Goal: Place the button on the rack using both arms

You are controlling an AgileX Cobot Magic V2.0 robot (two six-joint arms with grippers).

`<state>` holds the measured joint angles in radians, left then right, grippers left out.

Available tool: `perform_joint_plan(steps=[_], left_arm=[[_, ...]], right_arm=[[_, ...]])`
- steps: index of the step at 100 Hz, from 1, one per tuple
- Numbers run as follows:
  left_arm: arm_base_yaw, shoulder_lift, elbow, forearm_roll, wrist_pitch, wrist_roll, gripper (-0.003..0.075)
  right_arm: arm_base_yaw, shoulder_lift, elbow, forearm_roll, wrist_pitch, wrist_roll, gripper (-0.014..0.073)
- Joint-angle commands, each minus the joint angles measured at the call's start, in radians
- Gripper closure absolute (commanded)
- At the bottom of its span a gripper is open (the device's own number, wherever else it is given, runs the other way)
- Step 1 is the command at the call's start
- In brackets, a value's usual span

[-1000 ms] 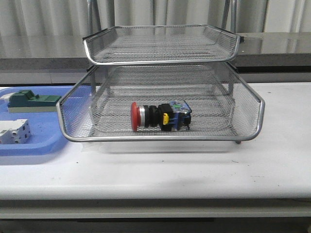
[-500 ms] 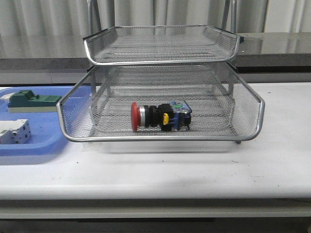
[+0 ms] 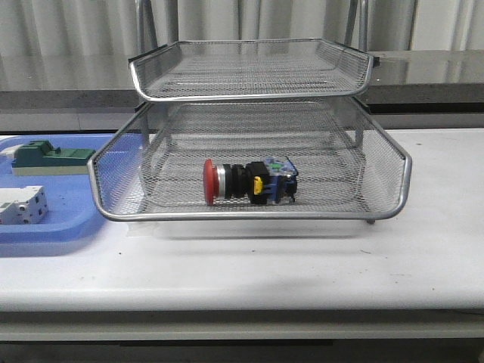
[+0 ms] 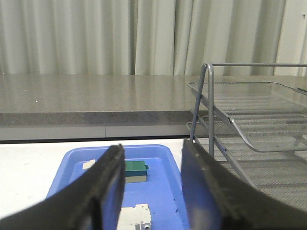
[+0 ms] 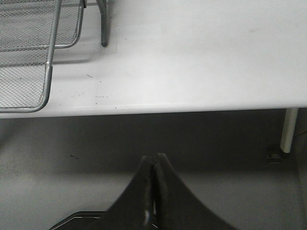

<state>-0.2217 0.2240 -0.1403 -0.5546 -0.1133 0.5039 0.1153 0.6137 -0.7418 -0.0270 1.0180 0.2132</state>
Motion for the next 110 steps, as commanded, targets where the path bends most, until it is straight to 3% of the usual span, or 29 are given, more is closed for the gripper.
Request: perform_joint_plan(steps=[1,13,79,96,110], left_arm=[[0.002,0.009,-0.028,-0.004,-0.079,-0.009,0.0582],[0.002,0.009,-0.028,-0.004,-0.079,-0.009,0.0739],[0.002,0.009,-0.028,-0.004,-0.079,-0.009,0.074],[0.002,0.009,-0.028,-0.004,-0.079,-0.009,0.074],[0.002,0.009,-0.028,-0.004,-0.079,-0.009,0.074]], right_arm=[[0.002,0.001,-0.034,-0.011,-0.057,-0.003,0.0664],[0.002,0.001,-0.034,-0.011,-0.057,-0.003,0.0664],[0.002,0.001,-0.034,-0.008,-0.108,-0.003,0.0664],[0.002,0.013,-0.034,0.133,-0.227,-0.016,0.0664],[0.011,0.096,-0.034,0.322,-0.242,-0.213,0.0664]])
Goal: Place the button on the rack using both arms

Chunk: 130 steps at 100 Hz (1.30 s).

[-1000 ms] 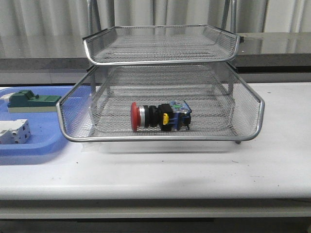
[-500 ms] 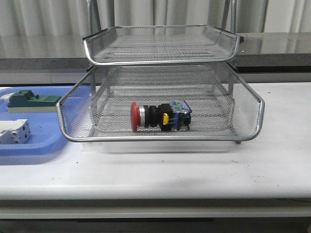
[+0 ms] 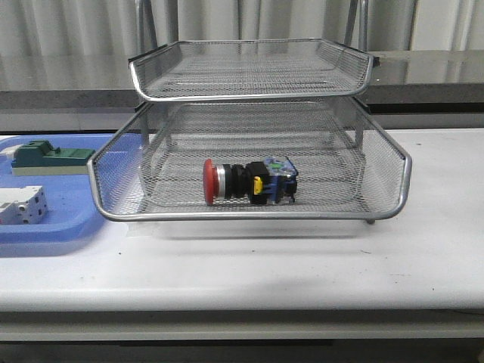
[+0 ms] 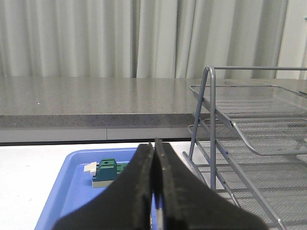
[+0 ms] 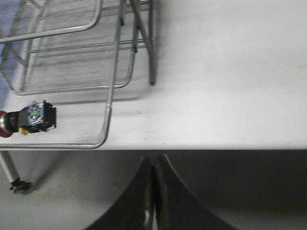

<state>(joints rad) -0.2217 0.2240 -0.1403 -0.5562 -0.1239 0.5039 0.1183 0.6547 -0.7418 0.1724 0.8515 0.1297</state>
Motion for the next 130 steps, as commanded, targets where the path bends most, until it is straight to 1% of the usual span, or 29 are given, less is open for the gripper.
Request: perform_joint_plan(steps=[1,12,25,33,39,58,69,84,108,119,130], left_arm=[[0.002,0.009,-0.028,-0.002,-0.068,-0.009,0.074],[0.002,0.009,-0.028,-0.002,-0.068,-0.009,0.074],[0.002,0.009,-0.028,-0.002,-0.068,-0.009,0.074],[0.002,0.009,-0.028,-0.002,-0.068,-0.009,0.074],[0.002,0.009,-0.028,-0.002,-0.068,-0.009,0.074],[0.002,0.009,-0.028,-0.002,-0.068,-0.009,0.074],[0.002,0.009,-0.028,-0.002,-0.068,-0.009,0.074],[0.002,0.009,-0.028,-0.002,-0.068,-0.009,0.074],[0.002,0.009,-0.028,-0.002,-0.068,-0.009,0.074],[0.002,0.009,-0.028,-0.002,-0.068,-0.009,0.074],[0.002,0.009,-0.028,-0.002,-0.068,-0.009,0.074]], right_arm=[[0.01,0.067,-0.034,0.133,-0.074,-0.154,0.0664],[0.03,0.171,-0.034,0.311,-0.035,-0.383,0.0664],[0.069,0.293,-0.034,0.499,0.007,-0.606,0.0662],[0.105,0.361,-0.034,0.562,0.026,-0.716,0.0662],[0.139,0.4,-0.034,0.583,0.027,-0.769,0.0662],[0.264,0.511,-0.034,0.583,-0.022,-0.89,0.0662],[0.344,0.571,-0.034,0.583,-0.106,-0.943,0.0662],[0.443,0.648,-0.034,0.565,-0.248,-0.962,0.0661],[0.581,0.779,-0.034,0.468,-0.443,-0.98,0.0661],[0.614,0.823,-0.034,0.418,-0.506,-0.98,0.0661],[0.62,0.851,-0.035,0.372,-0.549,-0.98,0.0661]])
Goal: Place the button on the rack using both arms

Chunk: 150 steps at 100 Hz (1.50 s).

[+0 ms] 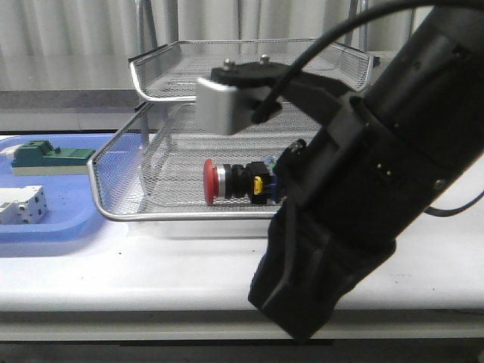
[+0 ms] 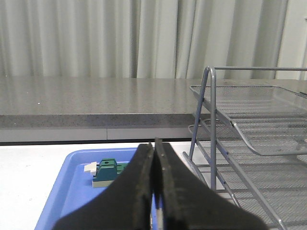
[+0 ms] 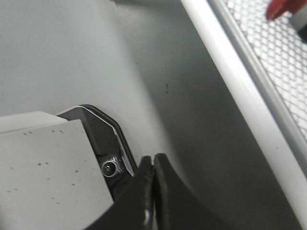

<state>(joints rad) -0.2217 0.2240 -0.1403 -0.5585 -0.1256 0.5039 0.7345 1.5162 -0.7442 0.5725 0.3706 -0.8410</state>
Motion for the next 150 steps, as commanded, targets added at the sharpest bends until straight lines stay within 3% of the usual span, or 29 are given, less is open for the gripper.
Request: perform_joint_plan(steps=[1,42,84,108,122,150], left_arm=[[0.002,0.009,-0.028,0.0,-0.067,-0.009,0.074],[0.002,0.009,-0.028,0.0,-0.067,-0.009,0.074],[0.002,0.009,-0.028,0.0,-0.067,-0.009,0.074],[0.002,0.011,-0.028,0.0,-0.067,-0.009,0.074],[0.002,0.011,-0.028,0.0,-0.067,-0.009,0.074],[0.002,0.011,-0.028,0.0,-0.067,-0.009,0.074]], right_arm=[[0.004,-0.006,-0.033,-0.032,-0.077,-0.009,0.0661],[-0.016,0.064,-0.123,-0.131,-0.21,-0.009,0.0661],[-0.202,0.183,-0.338,-0.204,-0.197,-0.009,0.0661],[-0.228,0.196,-0.403,-0.195,-0.108,-0.006,0.0661],[-0.225,0.165,-0.403,-0.126,-0.037,0.007,0.0661],[-0.24,0.032,-0.394,-0.114,0.092,0.149,0.0654]])
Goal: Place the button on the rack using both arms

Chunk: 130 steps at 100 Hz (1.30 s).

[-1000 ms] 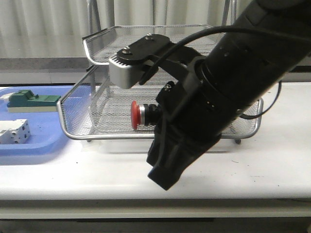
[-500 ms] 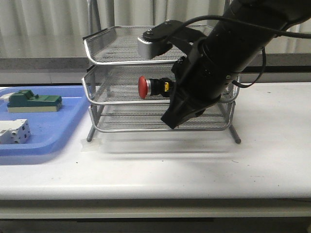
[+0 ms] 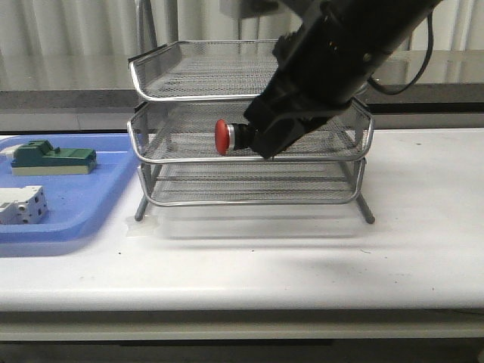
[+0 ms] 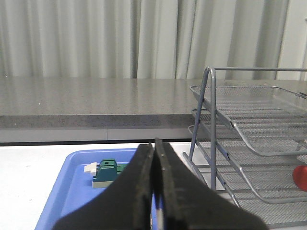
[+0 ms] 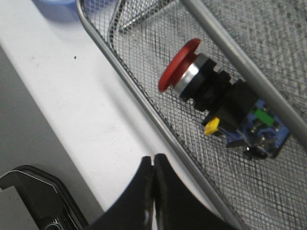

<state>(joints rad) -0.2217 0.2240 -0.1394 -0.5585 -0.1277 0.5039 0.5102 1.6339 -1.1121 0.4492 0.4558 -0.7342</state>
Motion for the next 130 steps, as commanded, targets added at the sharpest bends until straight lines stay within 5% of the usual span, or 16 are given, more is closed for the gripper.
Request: perform_joint_plan(steps=[1,40,78,130], left_arm=[[0.002,0.011,-0.029,0.0,-0.064,-0.009,0.074],[0.002,0.011,-0.029,0.0,-0.064,-0.009,0.074],[0.002,0.011,-0.029,0.0,-0.064,-0.009,0.074],[0.002,0.011,-0.029,0.0,-0.064,-0.009,0.074]], right_arm=[[-0.017,-0.095,-0.024,0.007,0.009,0.049,0.0654],[-0.272,-0.447,0.106,-0.151,0.056,0.336,0.0654],[-0.562,-0.881,0.367,-0.175,0.025,0.377,0.0654],[-0.602,-1.288,0.612,-0.174,0.034,0.381,0.0654]])
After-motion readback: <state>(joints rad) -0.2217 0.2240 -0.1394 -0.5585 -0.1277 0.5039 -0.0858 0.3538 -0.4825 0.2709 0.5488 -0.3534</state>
